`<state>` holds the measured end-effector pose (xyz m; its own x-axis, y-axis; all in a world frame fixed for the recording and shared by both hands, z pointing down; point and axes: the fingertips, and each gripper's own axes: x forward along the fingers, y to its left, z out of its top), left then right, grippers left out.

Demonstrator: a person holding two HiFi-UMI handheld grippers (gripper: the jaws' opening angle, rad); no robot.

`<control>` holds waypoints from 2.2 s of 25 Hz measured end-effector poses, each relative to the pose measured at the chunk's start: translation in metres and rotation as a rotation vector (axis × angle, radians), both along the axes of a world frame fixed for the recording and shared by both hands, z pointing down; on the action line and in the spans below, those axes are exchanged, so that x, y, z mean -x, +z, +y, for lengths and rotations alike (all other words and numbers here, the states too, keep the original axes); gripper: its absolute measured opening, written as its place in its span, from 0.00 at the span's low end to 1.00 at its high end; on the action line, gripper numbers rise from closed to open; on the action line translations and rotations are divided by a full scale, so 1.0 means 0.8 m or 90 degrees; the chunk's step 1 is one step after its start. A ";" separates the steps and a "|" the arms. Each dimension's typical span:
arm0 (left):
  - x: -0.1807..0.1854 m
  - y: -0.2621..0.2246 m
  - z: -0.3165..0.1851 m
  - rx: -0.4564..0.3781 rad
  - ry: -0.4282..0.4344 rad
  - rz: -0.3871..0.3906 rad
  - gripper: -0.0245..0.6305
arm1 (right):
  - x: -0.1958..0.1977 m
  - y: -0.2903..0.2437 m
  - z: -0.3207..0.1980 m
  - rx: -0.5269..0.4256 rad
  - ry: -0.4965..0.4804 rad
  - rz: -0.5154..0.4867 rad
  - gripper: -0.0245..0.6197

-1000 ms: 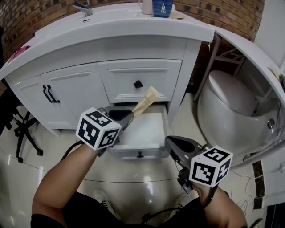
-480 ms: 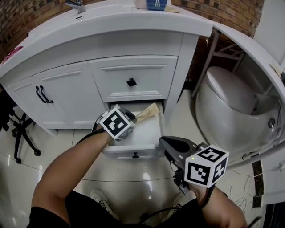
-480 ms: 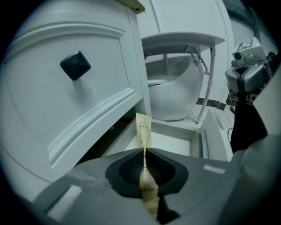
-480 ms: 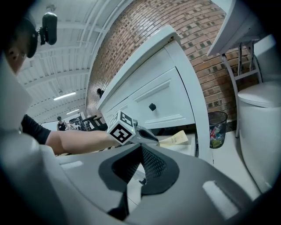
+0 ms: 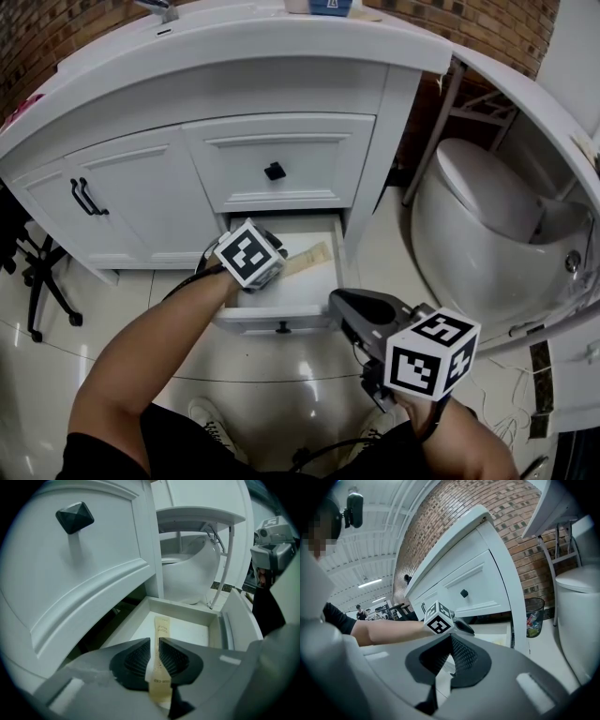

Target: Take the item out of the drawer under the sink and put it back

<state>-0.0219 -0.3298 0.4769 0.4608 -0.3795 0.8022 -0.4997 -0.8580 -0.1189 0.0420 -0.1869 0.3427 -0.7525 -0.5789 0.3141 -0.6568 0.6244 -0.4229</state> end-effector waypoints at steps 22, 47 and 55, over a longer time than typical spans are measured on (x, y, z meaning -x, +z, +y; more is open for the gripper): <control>0.015 -0.061 0.005 -0.016 -0.073 0.129 0.05 | 0.002 -0.003 0.003 -0.009 0.003 0.008 0.05; 0.079 -0.225 0.221 -0.061 -0.140 0.454 0.05 | 0.012 -0.054 0.043 -0.079 -0.013 -0.039 0.05; 0.093 -0.207 0.226 -0.046 -0.186 0.501 0.05 | 0.005 -0.052 0.037 -0.072 -0.007 -0.054 0.05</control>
